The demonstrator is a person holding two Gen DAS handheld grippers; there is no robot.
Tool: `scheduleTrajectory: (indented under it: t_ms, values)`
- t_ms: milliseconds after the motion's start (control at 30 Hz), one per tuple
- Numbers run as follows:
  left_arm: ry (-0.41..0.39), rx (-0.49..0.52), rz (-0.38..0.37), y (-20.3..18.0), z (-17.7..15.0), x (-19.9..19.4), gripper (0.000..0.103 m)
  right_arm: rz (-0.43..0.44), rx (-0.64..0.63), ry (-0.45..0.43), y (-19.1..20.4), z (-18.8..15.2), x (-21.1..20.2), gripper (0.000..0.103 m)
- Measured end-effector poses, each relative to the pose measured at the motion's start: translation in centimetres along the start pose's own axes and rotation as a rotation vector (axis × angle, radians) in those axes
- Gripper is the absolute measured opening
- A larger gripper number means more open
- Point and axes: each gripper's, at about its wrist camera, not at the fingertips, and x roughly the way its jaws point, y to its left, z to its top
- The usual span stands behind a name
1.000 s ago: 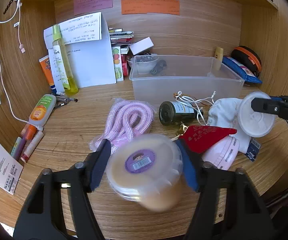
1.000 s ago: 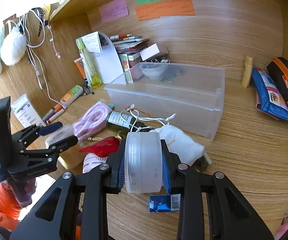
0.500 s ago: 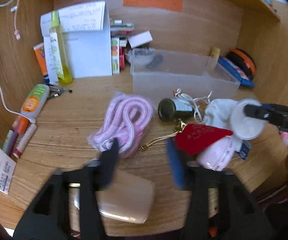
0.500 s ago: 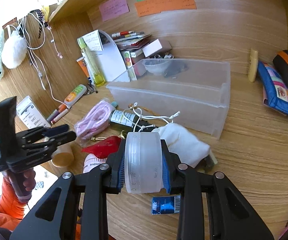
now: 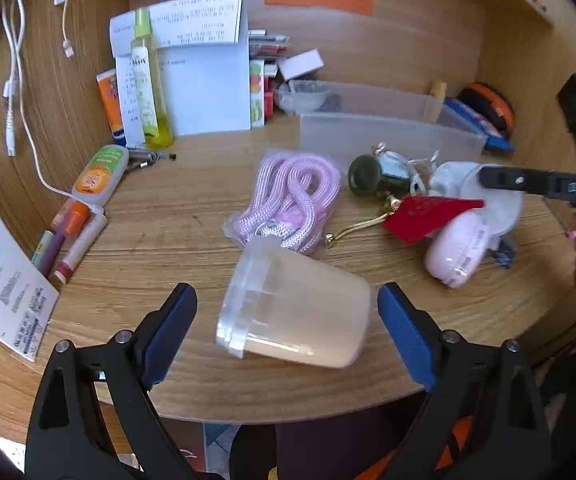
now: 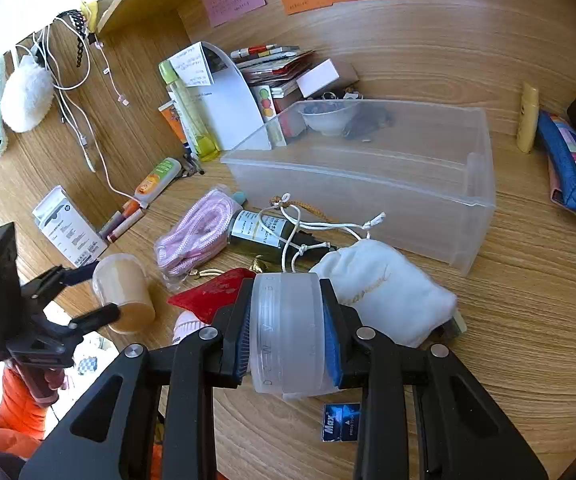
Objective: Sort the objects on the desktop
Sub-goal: 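Carry the beige cup and white container over the clear box with both grippers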
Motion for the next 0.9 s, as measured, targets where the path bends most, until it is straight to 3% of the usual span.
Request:
scheduleTrajectory:
  t_ms: [100, 200, 267, 400, 700, 900]
  values:
    - [0.035, 0.002, -0.01, -0.5, 0.0, 2.1, 0.092, -0.01, -0.007, 0.006, 0.2, -0.1, 0.1, 0.027]
    - [0.061, -0.011, 0.006, -0.4, 0.1, 3.8, 0.077, -0.024, -0.022, 0.021, 0.2, -0.4, 0.2, 0.027]
    - [0.052, -0.033, 0.009, 0.0, 0.3, 4.0, 0.072, -0.031, -0.031, 0.028, 0.3, -0.6, 0.4, 0.027]
    - [-0.002, -0.026, 0.089, -0.4, 0.5, 3.3, 0.067, -0.05, -0.058, 0.033, 0.8, -0.9, 0.5, 0.027]
    - [-0.062, -0.062, 0.085, -0.2, 2.7, 1.5, 0.066, -0.041, -0.076, -0.06, 2.0, 1.3, -2.8, 0.027]
    - [-0.114, -0.068, 0.066, -0.6, 5.9, 0.3, 0.066, -0.066, -0.069, -0.093, 1.7, 3.6, -4.1, 0.027]
